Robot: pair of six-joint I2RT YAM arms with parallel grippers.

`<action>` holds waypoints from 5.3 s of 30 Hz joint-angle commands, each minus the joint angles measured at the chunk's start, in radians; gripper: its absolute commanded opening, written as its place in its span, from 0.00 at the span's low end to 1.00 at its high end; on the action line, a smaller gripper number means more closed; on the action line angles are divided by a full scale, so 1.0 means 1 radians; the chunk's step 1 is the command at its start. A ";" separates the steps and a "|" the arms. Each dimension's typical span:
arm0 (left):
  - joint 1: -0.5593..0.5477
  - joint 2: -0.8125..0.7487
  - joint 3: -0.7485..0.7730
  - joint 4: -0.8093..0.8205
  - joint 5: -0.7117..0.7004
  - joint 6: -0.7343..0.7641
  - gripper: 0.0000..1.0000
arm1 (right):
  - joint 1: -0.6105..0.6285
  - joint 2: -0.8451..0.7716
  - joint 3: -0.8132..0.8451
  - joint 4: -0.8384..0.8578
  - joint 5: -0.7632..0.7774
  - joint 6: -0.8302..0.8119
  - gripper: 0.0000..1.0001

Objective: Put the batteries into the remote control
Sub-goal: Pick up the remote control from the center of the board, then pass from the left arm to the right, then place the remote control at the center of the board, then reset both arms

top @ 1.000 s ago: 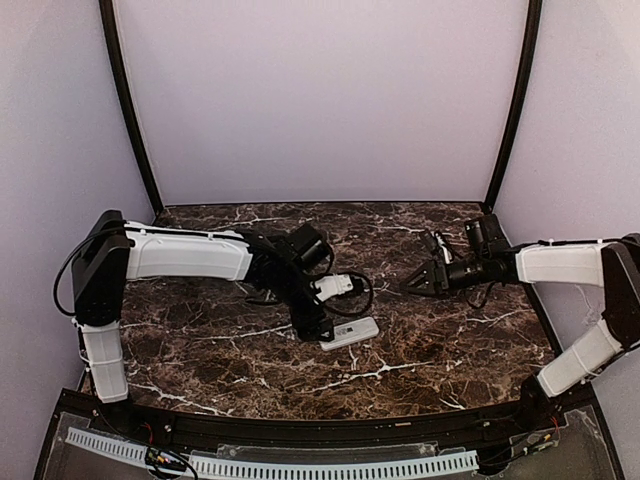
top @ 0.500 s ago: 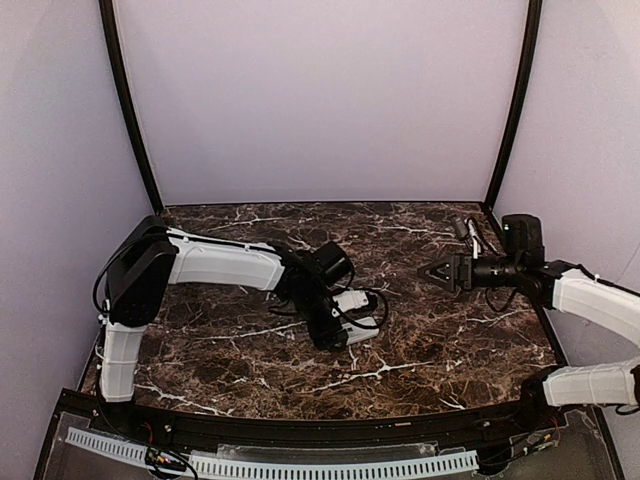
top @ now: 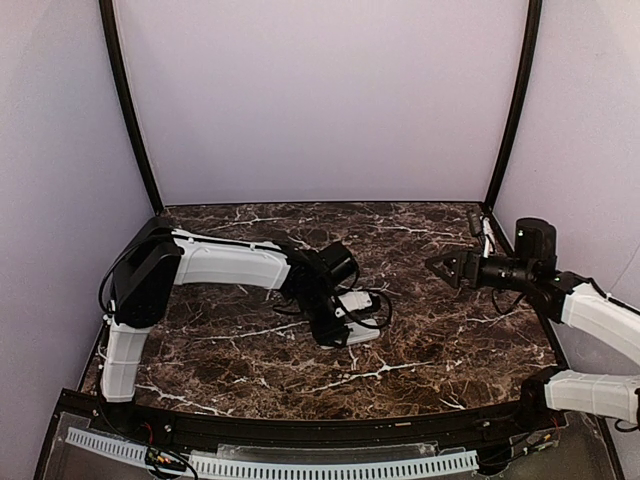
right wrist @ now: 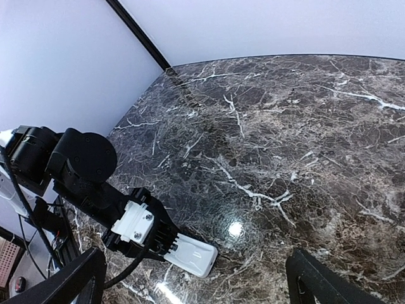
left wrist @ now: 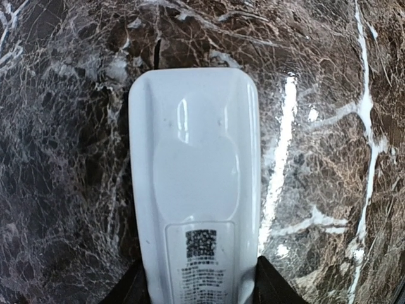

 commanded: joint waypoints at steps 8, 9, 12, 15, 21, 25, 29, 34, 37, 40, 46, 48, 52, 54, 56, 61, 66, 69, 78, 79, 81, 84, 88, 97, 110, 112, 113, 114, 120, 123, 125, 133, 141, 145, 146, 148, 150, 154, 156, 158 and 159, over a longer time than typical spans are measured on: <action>0.008 -0.262 -0.127 0.215 0.227 -0.031 0.38 | -0.005 -0.037 -0.020 0.202 -0.214 -0.033 0.98; 0.016 -0.312 -0.149 0.283 0.287 -0.048 0.38 | -0.005 -0.044 -0.024 0.228 -0.235 -0.028 0.99; 0.029 -0.403 -0.247 0.462 0.401 -0.080 0.38 | -0.005 -0.050 -0.012 0.275 -0.307 -0.026 0.99; 0.035 -0.467 -0.289 0.548 0.463 -0.111 0.38 | 0.000 -0.041 0.013 0.323 -0.388 -0.003 0.99; 0.035 -0.531 -0.353 0.736 0.564 -0.194 0.38 | 0.070 -0.016 0.053 0.427 -0.460 0.034 0.99; 0.035 -0.547 -0.376 0.833 0.595 -0.265 0.39 | 0.138 0.006 0.091 0.436 -0.454 0.018 0.99; 0.036 -0.546 -0.392 0.875 0.613 -0.299 0.39 | 0.207 0.041 0.136 0.421 -0.447 -0.007 0.97; 0.035 -0.540 -0.397 0.902 0.632 -0.325 0.39 | 0.263 0.092 0.194 0.372 -0.442 -0.063 0.95; 0.036 -0.537 -0.398 0.897 0.622 -0.326 0.39 | 0.293 0.112 0.220 0.368 -0.439 -0.076 0.93; 0.036 -0.533 -0.395 0.898 0.618 -0.325 0.39 | 0.320 0.131 0.253 0.332 -0.417 -0.105 0.88; 0.039 -0.521 -0.398 0.916 0.613 -0.375 0.39 | 0.358 0.156 0.294 0.253 -0.363 -0.162 0.73; 0.045 -0.520 -0.406 0.937 0.618 -0.391 0.39 | 0.360 0.166 0.301 0.243 -0.368 -0.165 0.68; 0.051 -0.519 -0.417 0.970 0.619 -0.409 0.39 | 0.364 0.182 0.310 0.249 -0.379 -0.152 0.54; 0.053 -0.516 -0.420 0.970 0.616 -0.409 0.39 | 0.366 0.190 0.316 0.250 -0.382 -0.143 0.50; 0.058 -0.520 -0.431 0.984 0.606 -0.412 0.40 | 0.366 0.200 0.325 0.239 -0.379 -0.131 0.46; 0.078 -0.562 -0.491 1.014 0.539 -0.419 0.60 | 0.363 0.225 0.364 0.177 -0.338 -0.113 0.34; 0.135 -0.667 -0.563 0.965 0.375 -0.425 0.95 | 0.354 0.270 0.436 0.000 -0.252 -0.150 0.29; 0.162 -0.738 -0.622 0.916 0.225 -0.440 0.99 | 0.354 0.323 0.497 -0.156 -0.192 -0.190 0.28; 0.197 -0.867 -0.703 0.732 -0.245 -0.503 0.99 | 0.362 0.591 0.690 -0.481 -0.090 -0.208 0.26; 0.199 -0.876 -0.709 0.723 -0.285 -0.507 0.98 | 0.365 0.618 0.721 -0.506 -0.072 -0.206 0.25; 0.203 -0.885 -0.729 0.720 -0.340 -0.523 0.99 | 0.375 0.674 0.766 -0.558 -0.034 -0.210 0.25; 0.205 -0.893 -0.759 0.709 -0.419 -0.541 0.99 | 0.387 0.753 0.833 -0.624 0.002 -0.230 0.27; 0.206 -0.898 -0.801 0.710 -0.509 -0.565 0.99 | 0.423 0.874 0.927 -0.707 0.067 -0.258 0.30; 0.208 -0.897 -0.862 0.736 -0.564 -0.580 0.99 | 0.489 1.101 1.125 -0.858 0.198 -0.309 0.32; 0.231 -0.864 -0.928 0.777 -0.616 -0.609 0.99 | 0.541 1.375 1.447 -1.042 0.352 -0.293 0.35; 0.237 -0.855 -0.931 0.786 -0.610 -0.611 0.99 | 0.542 1.400 1.477 -1.049 0.358 -0.279 0.35; 0.237 -0.849 -0.930 0.786 -0.616 -0.613 0.98 | 0.542 1.411 1.487 -1.050 0.360 -0.273 0.35; 0.241 -0.846 -0.926 0.781 -0.620 -0.617 0.99 | 0.542 1.421 1.498 -1.052 0.363 -0.264 0.35; 0.267 -0.826 -0.932 0.771 -0.623 -0.654 0.99 | 0.541 1.493 1.563 -1.057 0.367 -0.250 0.38; 0.275 -0.817 -0.936 0.785 -0.609 -0.657 0.99 | 0.539 1.522 1.590 -1.057 0.374 -0.244 0.40; 0.279 -0.813 -0.941 0.797 -0.601 -0.658 0.99 | 0.538 1.538 1.613 -1.058 0.382 -0.235 0.41; 0.289 -0.788 -0.939 0.819 -0.567 -0.658 0.99 | 0.526 1.571 1.661 -1.049 0.357 -0.208 0.55; 0.293 -0.782 -0.931 0.813 -0.551 -0.651 0.99 | 0.518 1.539 1.629 -1.010 0.301 -0.205 0.74; 0.294 -0.788 -0.928 0.815 -0.508 -0.642 0.99 | 0.497 1.439 1.537 -0.928 0.242 -0.197 0.80; 0.294 -0.785 -0.926 0.809 -0.484 -0.640 0.99 | 0.486 1.406 1.503 -0.902 0.229 -0.195 0.81; 0.294 -0.779 -0.916 0.795 -0.451 -0.641 0.99 | 0.460 1.314 1.393 -0.841 0.212 -0.196 0.82; 0.293 -0.767 -0.904 0.785 -0.415 -0.630 0.98 | 0.433 1.240 1.299 -0.790 0.223 -0.205 0.82; 0.289 -0.712 -0.871 0.761 -0.348 -0.618 0.99 | 0.397 1.119 1.118 -0.720 0.298 -0.255 0.83; 0.280 -0.676 -0.850 0.745 -0.321 -0.612 0.99 | 0.394 1.077 1.042 -0.694 0.336 -0.285 0.83; 0.266 -0.637 -0.821 0.722 -0.313 -0.603 0.99 | 0.393 1.050 0.973 -0.652 0.358 -0.298 0.83; 0.262 -0.614 -0.809 0.697 -0.321 -0.600 0.99 | 0.392 1.039 0.944 -0.634 0.368 -0.301 0.83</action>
